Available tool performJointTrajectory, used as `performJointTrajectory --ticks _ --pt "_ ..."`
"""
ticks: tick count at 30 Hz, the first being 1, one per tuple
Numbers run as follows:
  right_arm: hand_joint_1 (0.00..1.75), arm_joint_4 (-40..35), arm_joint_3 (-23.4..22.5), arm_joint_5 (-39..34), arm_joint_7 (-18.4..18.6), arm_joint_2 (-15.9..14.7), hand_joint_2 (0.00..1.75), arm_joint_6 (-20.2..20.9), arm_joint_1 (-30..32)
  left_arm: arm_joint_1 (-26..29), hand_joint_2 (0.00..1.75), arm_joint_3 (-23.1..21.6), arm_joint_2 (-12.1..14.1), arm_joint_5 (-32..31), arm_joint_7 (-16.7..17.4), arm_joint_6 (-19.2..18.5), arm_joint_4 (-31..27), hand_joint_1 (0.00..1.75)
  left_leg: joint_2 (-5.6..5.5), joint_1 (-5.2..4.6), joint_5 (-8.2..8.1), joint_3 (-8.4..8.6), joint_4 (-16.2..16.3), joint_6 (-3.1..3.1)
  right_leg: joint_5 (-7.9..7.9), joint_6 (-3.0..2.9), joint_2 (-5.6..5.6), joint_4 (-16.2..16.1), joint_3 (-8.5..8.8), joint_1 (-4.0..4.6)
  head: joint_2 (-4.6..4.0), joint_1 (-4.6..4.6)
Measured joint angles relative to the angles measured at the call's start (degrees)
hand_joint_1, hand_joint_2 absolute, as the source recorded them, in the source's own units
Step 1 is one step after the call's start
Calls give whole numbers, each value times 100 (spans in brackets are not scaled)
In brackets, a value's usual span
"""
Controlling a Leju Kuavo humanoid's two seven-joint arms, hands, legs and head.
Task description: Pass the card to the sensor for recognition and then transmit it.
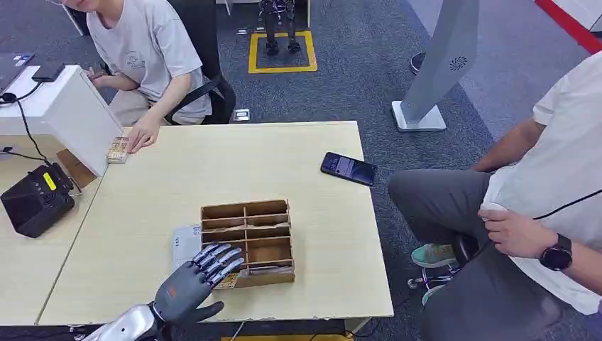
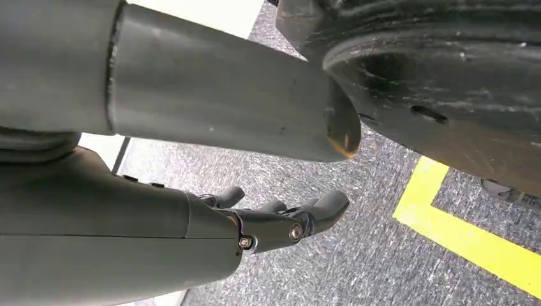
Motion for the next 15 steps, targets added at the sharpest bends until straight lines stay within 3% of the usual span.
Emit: performJointTrajectory --ticks 4,5,8,10,12,15 --pt "0 0 0 -7 -11 0 0 4 0 6 175 2 -2 -28 15 39 2 0 0 0 0 0 0 0 0 0 0 0 0 0 0 0" --pt "0 0 0 -7 -11 0 0 9 0 7 175 4 -2 -28 15 41 2 169 0 0 0 0 0 0 0 0 0 0 0 0 0 0" --pt "0 2 0 -9 -13 0 0 11 0 7 175 4 0 -24 15 37 2 175 0 0 0 0 0 0 0 0 0 0 0 0 0 0" --pt "0 4 0 -9 -15 0 0 17 0 7 175 4 0 35 13 13 2 164 0 0 0 0 0 0 0 0 0 0 0 0 0 0" --pt "0 7 0 -9 -17 0 0 26 0 7 175 7 0 59 13 13 2 175 0 0 0 0 0 0 0 0 0 0 0 0 0 0" --pt "0 9 0 -9 -20 0 0 52 0 7 175 7 0 59 13 4 2 175 0 0 0 0 0 0 0 0 0 0 0 0 0 0"
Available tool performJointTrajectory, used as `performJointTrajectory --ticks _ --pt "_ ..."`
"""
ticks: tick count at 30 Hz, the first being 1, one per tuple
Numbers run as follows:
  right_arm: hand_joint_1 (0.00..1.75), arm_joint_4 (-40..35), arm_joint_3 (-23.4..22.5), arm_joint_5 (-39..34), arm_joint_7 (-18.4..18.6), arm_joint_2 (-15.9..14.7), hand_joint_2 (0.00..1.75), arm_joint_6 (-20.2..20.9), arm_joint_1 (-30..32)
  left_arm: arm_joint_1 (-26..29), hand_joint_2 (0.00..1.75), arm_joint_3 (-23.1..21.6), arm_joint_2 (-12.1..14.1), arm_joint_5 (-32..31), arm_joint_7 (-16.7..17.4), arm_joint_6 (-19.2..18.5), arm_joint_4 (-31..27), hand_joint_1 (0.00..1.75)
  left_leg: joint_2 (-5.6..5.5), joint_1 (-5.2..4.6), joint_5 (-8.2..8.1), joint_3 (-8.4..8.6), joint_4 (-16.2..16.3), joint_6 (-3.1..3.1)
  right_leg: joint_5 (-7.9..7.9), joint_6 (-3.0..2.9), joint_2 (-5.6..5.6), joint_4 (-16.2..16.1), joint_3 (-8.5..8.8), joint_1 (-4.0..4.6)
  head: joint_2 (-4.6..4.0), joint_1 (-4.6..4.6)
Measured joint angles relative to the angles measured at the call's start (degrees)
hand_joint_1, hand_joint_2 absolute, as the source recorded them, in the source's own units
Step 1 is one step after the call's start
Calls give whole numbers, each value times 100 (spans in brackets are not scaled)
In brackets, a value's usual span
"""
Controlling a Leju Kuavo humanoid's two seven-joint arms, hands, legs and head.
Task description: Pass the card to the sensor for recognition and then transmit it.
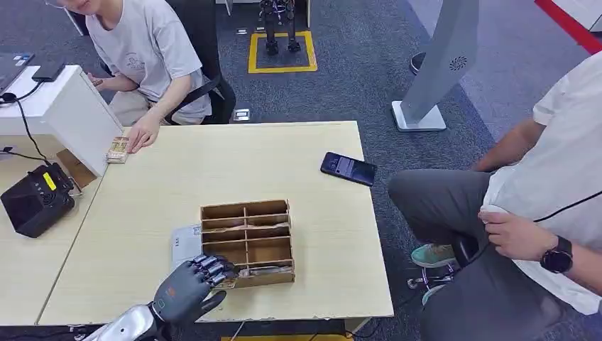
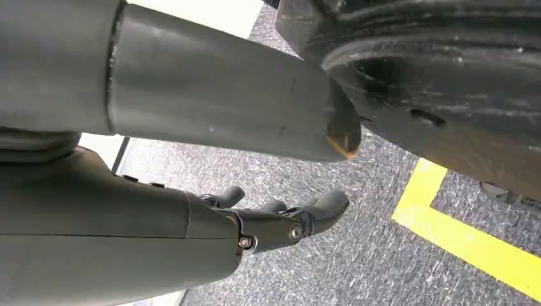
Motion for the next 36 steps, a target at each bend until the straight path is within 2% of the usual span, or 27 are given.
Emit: performJointTrajectory --ticks 1,25,26,36 --pt "0 0 0 -7 0 0 0 20 0 0 175 2 0 0 0 -5 0 164 0 0 0 0 0 0 0 0 0 0 0 0 0 0" --pt "0 55 0 -26 -2 0 0 44 -2 -6 175 48 0 33 0 4 0 164 -1 0 0 0 0 0 0 0 0 0 0 0 0 0" --pt "0 55 0 -26 -2 0 0 44 -2 -6 175 48 0 33 0 4 0 175 -1 0 0 0 0 0 0 0 0 0 -1 0 0 0" --pt "0 74 0 -33 -24 0 0 61 -2 6 175 50 0 96 2 6 0 175 -1 0 0 0 0 0 0 0 0 0 0 0 0 0"
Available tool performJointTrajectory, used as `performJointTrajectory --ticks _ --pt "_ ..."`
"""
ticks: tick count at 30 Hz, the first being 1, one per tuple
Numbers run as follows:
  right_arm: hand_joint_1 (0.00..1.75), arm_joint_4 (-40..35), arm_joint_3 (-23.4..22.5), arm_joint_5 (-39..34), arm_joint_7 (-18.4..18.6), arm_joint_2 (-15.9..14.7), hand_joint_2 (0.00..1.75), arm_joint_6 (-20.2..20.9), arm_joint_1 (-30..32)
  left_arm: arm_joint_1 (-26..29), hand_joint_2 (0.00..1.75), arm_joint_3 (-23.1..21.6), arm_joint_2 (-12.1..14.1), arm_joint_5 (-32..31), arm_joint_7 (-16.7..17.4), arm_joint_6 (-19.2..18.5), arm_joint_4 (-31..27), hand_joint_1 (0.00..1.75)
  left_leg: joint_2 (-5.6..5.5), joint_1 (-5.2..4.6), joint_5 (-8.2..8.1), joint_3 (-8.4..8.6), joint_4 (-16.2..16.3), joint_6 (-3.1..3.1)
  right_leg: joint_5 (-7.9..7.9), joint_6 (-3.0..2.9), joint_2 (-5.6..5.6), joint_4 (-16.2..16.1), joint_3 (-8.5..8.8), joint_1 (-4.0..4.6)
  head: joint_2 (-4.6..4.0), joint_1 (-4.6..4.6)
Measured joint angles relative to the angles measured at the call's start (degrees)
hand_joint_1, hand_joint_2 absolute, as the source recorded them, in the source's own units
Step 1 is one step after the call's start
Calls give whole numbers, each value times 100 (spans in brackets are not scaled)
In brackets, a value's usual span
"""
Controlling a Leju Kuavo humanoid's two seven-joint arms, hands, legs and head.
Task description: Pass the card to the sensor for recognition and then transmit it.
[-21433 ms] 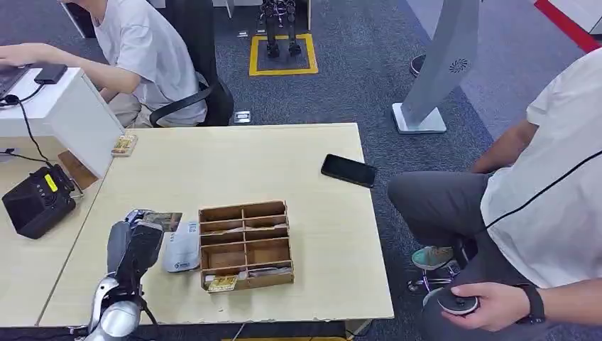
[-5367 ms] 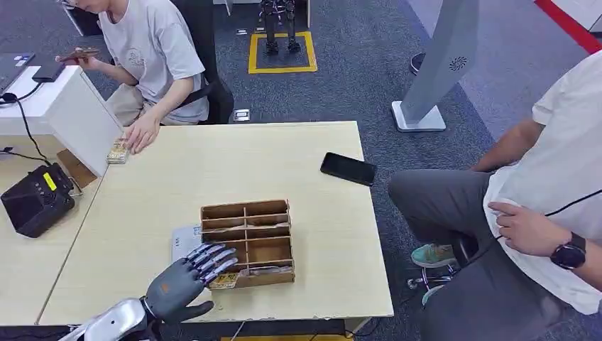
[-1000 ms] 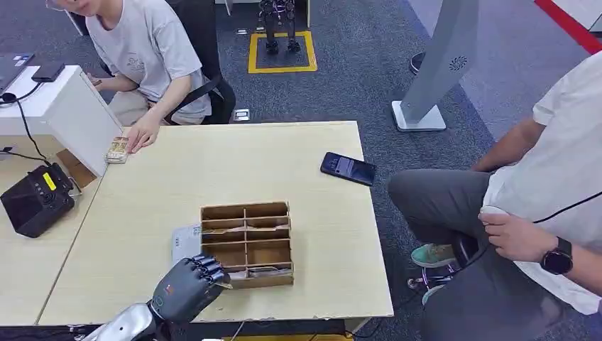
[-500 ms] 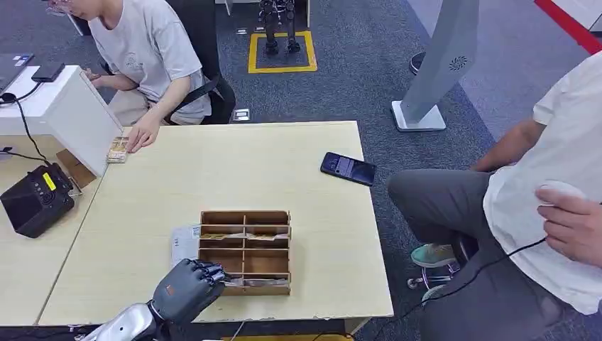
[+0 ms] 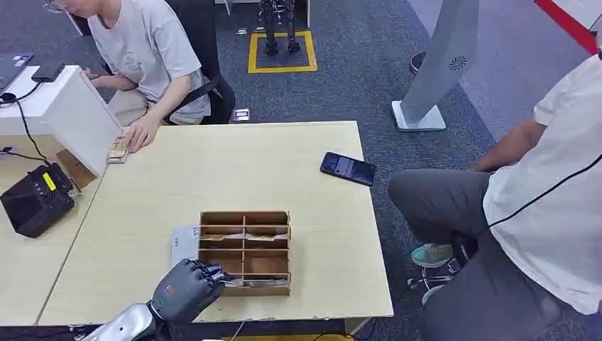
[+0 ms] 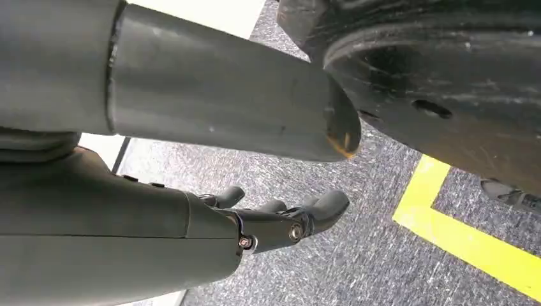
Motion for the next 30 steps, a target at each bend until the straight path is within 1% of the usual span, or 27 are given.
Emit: performJointTrajectory --ticks 3,6,7,8,9,10,11,12,13,15,17,18,20,25,30 --pt "0 22 0 -11 -15 0 0 22 0 22 175 6 0 106 -13 6 0 175 0 0 0 0 0 0 0 0 0 0 0 0 0 0" --pt "0 42 0 -13 -31 0 0 52 1 61 175 92 2 563 -224 79 -2 175 0 1 1 0 0 0 0 0 0 0 -1 1 0 0" --pt "0 50 0 31 -55 0 0 52 2 81 175 175 30 854 -515 191 -44 175 0 2 1 0 0 -1 0 0 0 0 -2 2 0 0" --pt "0 61 2 101 -90 0 0 52 5 119 175 342 101 1186 -856 317 -237 175 2 7 2 -1 1 -2 2 -3 3 1 -8 8 0 0" --pt "0 74 7 164 -122 0 0 52 11 122 175 658 311 1630 -1094 365 -610 175 7 15 2 -8 2 -3 2 -3 5 1 -15 16 0 0" --pt "0 96 15 195 -138 0 0 52 13 77 175 1029 462 1944 -1128 334 -950 175 8 19 4 -13 3 -5 3 -4 6 1 -18 20 0 13" --pt "0 120 22 212 -149 0 0 57 19 -43 175 1469 629 2213 -1086 293 -1218 175 2 18 5 -16 3 -7 3 -4 -1 1 -15 19 0 17" --pt "0 133 26 230 -149 0 0 57 17 -167 175 1796 760 2340 -1058 207 -1379 175 -2 16 6 -14 1 -9 3 -4 -3 1 -12 17 0 17" --pt "0 144 28 243 -151 0 0 57 18 -243 175 2005 868 2408 -1075 60 -1494 175 -1 17 7 -12 1 -9 4 -6 -1 3 -10 18 0 -6" --pt "0 153 33 247 -153 0 0 48 26 -269 175 2429 1087 2457 -1170 -280 -1843 175 4 18 10 -10 1 -14 4 -6 3 4 -16 19 0 -11" --pt "0 164 42 243 -195 2 0 39 29 -282 175 2954 1198 2452 -1209 -321 -2162 175 6 34 12 -23 1 -18 5 -9 4 4 -22 32 0 -2" --pt "0 171 42 227 -203 2 0 39 30 -318 175 3260 1291 2437 -1139 -347 -2303 175 6 34 11 -23 1 -19 6 -9 5 4 -23 31 0 7" --pt "0 177 42 186 -217 2 0 42 35 -380 175 3621 1399 2418 -1067 -367 -2432 175 7 34 9 -22 1 -19 4 -8 5 3 -25 24 0 2" --pt "0 171 42 155 -236 4 0 13 33 -378 175 3988 1486 2323 -1058 -361 -2573 175 3 32 9 -26 1 -19 4 -8 3 3 -25 24 0 7" --pt "0 149 42 140 -236 4 0 -46 33 -377 175 4087 1491 2256 -940 -358 -2579 175 3 25 9 -26 1 -19 4 -8 3 2 -25 24 0 4"
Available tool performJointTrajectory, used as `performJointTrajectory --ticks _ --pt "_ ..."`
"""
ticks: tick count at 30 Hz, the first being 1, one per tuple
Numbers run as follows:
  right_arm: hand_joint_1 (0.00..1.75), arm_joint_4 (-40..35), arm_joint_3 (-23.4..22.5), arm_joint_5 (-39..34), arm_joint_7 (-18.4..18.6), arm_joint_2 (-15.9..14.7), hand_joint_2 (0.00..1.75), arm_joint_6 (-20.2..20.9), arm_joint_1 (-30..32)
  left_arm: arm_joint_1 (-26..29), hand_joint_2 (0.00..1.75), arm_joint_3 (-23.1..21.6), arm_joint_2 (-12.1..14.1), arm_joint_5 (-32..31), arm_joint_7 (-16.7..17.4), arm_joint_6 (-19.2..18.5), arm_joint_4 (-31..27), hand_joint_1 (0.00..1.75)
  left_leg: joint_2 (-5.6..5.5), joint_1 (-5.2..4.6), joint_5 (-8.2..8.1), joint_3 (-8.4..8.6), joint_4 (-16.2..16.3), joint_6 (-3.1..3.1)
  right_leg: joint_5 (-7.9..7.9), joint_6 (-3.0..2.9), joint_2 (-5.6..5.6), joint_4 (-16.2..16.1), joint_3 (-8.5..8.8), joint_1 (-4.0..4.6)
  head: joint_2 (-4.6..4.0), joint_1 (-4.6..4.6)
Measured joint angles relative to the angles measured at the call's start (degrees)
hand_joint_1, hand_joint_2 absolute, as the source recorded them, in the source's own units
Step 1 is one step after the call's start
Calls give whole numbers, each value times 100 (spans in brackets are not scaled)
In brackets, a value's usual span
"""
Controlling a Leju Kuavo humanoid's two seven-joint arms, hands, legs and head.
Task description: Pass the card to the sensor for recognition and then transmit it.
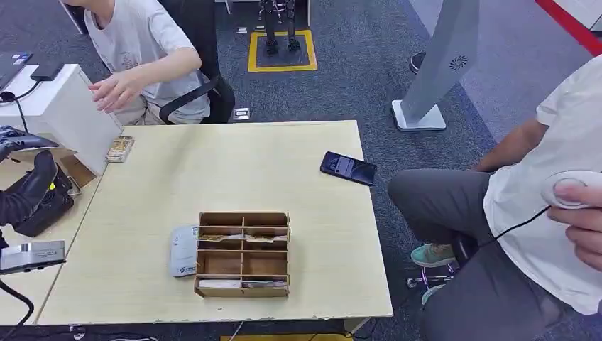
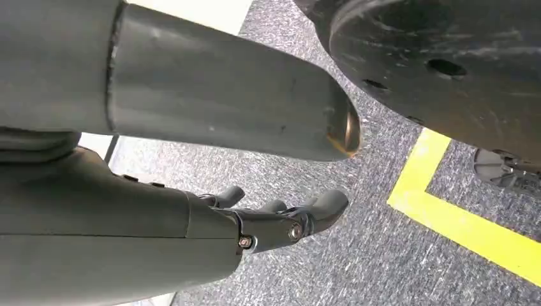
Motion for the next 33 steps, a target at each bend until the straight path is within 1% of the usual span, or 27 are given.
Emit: performJointTrajectory --ticks 5,7,10,13,15,19,23,24,27,33 --pt "0 -7 0 -22 2 0 0 -94 0 -4 175 13 -4 -223 116 -2 2 175 0 0 0 1 0 0 0 0 0 0 -1 0 0 0" --pt "0 -7 0 -46 22 2 0 -92 -3 -47 175 13 -26 -471 268 -17 13 175 0 0 0 0 0 0 0 0 1 0 -5 1 0 0" --pt "0 0 0 -15 59 20 0 -68 -19 -290 175 -24 -155 -783 620 -234 176 175 -3 0 0 0 1 0 0 0 -3 -1 -6 0 0 0" --pt "0 50 0 -13 85 61 0 11 -55 -639 175 -188 -382 -1520 1112 -234 589 175 -3 0 1 1 1 -1 2 -1 -2 -1 -4 0 0 0" --pt "0 120 0 -17 85 98 0 91 -76 -870 175 -303 -524 -1833 1374 -229 963 175 -1 0 4 1 1 -2 10 -13 -1 -1 -7 1 0 -2" --pt "0 267 0 -15 87 166 0 201 -105 -1202 175 -492 -804 -2063 1571 -216 1558 175 3 0 4 1 1 -2 10 -12 3 -1 -7 1 0 0" --pt "0 513 0 9 85 273 0 350 -135 -1428 175 -634 -1029 -2535 1945 -70 2078 175 3 0 4 0 1 -2 10 -12 3 -1 -9 1 0 0" --pt "0 571 0 9 83 297 0 365 -140 -1459 175 -658 -1100 -2625 2002 5 2182 175 3 0 4 0 1 -2 10 -12 2 -1 -9 1 0 0" --pt "0 686 0 18 79 352 0 374 -142 -1471 175 -695 -1252 -2706 2063 44 2360 175 4 0 3 -1 1 -3 10 -12 4 -1 -10 1 0 0" --pt "0 802 0 20 61 400 0 383 -140 -1486 175 -761 -1392 -2719 2083 55 2535 175 6 0 3 -2 1 -3 10 -13 6 -1 -12 1 0 2"
